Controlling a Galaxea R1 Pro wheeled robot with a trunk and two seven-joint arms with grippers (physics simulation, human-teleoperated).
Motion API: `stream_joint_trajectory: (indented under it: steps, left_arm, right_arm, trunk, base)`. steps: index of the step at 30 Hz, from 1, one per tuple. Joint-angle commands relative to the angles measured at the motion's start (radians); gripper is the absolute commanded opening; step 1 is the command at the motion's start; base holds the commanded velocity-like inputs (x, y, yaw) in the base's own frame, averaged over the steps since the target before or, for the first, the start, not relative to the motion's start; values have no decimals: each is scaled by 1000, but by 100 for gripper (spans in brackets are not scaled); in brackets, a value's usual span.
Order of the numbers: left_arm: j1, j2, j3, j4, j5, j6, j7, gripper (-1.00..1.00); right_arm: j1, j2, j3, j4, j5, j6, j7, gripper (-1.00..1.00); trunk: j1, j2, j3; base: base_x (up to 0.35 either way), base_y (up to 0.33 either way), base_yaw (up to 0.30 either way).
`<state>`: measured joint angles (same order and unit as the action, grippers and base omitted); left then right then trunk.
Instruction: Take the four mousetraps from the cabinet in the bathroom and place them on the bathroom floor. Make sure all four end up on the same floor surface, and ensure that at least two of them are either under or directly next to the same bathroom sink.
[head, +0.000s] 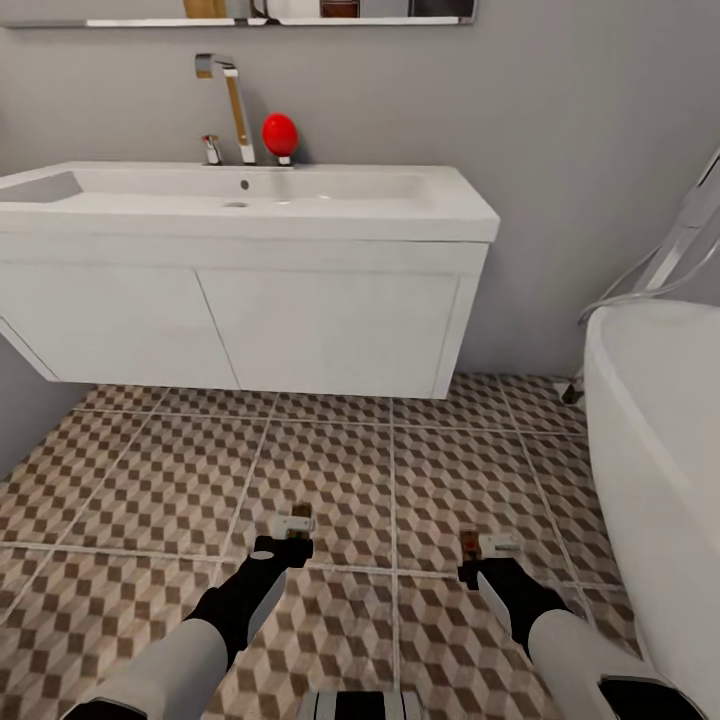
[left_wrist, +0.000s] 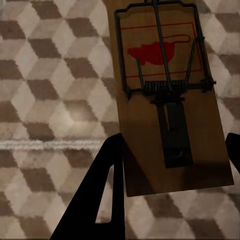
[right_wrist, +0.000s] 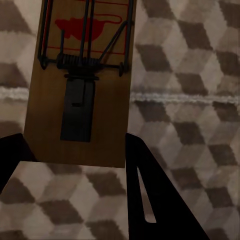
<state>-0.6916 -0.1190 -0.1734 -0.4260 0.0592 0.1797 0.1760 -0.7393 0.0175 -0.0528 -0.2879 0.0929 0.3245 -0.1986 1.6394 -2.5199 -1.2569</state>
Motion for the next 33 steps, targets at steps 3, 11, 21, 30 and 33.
stream_joint_trajectory:
  steps: [3,11,21,30,33]
  left_arm:
    - [0,1,-7,-2,5,6,8,-100]
    - [0,2,-5,-1,6,6,5,-100]
    - [0,12,-3,-1,10,8,3,-100]
    - [0,78,-2,0,15,9,-1,-100]
    - [0,104,0,-1,18,9,-3,-100]
  right_arm:
    - [0,1,-6,-2,7,6,-1,-100]
    - [0,1,-6,-2,7,5,-1,-100]
    - [0,1,-6,-2,7,5,0,-100]
    - [0,-9,-10,-2,8,-4,6,-100]
    - [0,-13,-11,-2,8,-18,8,-100]
  trunk:
    - [1,-1,-12]
    - [5,-3,-43]
    - [9,-5,-82]
    - [13,-7,-117]
    - [15,-8,-128]
  base:
    - [0,0,0]
    - [0,0,0]
    - [0,0,0]
    - [0,0,0]
    - [0,0,0]
